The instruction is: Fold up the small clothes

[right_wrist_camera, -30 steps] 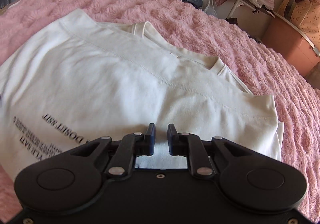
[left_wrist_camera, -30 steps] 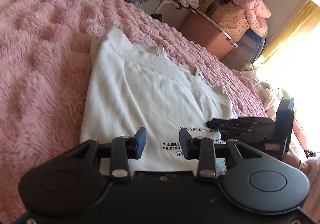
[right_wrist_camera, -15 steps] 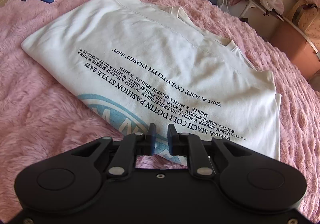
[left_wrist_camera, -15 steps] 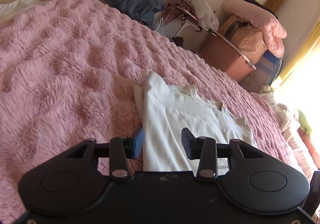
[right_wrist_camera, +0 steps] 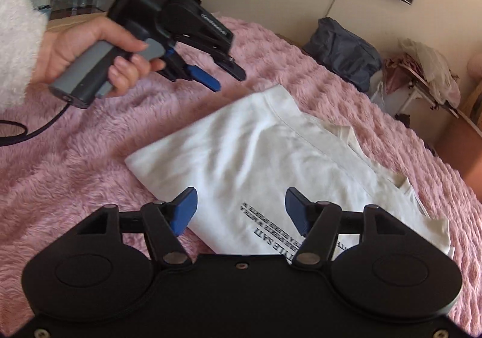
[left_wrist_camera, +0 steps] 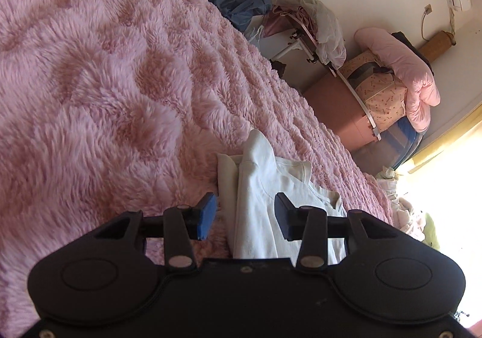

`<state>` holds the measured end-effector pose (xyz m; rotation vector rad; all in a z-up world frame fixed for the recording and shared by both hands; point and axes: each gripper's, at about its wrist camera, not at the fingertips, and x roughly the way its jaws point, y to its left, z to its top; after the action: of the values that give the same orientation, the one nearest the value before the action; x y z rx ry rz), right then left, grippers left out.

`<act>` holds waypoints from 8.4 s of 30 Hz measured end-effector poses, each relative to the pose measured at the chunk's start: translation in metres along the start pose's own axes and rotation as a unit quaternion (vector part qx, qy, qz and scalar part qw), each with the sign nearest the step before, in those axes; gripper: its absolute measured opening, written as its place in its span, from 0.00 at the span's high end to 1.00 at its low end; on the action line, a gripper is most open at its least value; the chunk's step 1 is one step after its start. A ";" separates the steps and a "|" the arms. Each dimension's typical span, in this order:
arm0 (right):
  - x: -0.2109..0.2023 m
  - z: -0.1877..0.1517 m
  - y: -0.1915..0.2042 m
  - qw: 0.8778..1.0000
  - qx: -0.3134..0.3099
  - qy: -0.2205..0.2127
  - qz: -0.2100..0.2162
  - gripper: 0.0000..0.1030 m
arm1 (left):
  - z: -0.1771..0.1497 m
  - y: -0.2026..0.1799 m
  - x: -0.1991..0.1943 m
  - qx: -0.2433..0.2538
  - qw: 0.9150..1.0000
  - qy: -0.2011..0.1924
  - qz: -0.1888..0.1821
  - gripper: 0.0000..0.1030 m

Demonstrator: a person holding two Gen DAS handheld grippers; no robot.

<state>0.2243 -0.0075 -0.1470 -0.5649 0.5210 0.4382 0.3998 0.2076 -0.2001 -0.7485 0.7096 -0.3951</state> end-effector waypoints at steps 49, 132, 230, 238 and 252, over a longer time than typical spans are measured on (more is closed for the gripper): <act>-0.010 0.013 0.029 0.991 -0.103 -0.070 -0.058 0.96 | 0.039 -0.088 0.081 -0.028 0.997 0.046 -0.059 0.90; -0.099 -0.218 -0.253 0.917 0.370 0.018 -0.150 0.64 | -0.316 -0.296 0.067 0.448 0.888 0.037 0.101 0.60; -0.005 -0.217 -0.316 0.913 0.407 0.033 -0.010 0.91 | -0.261 -0.240 0.121 0.185 0.978 0.081 0.056 0.77; -0.016 -0.222 -0.329 0.894 0.447 0.007 0.009 0.71 | -0.225 -0.271 0.103 0.200 0.979 0.030 0.009 0.66; 0.054 -0.177 -0.399 0.898 0.438 -0.019 -0.048 0.58 | -0.169 -0.261 0.189 0.180 0.982 0.046 0.019 0.65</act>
<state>0.4142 -0.4040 -0.1513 0.2896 0.5875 0.0857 0.3921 -0.1561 -0.1805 -0.3770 0.7129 -0.5092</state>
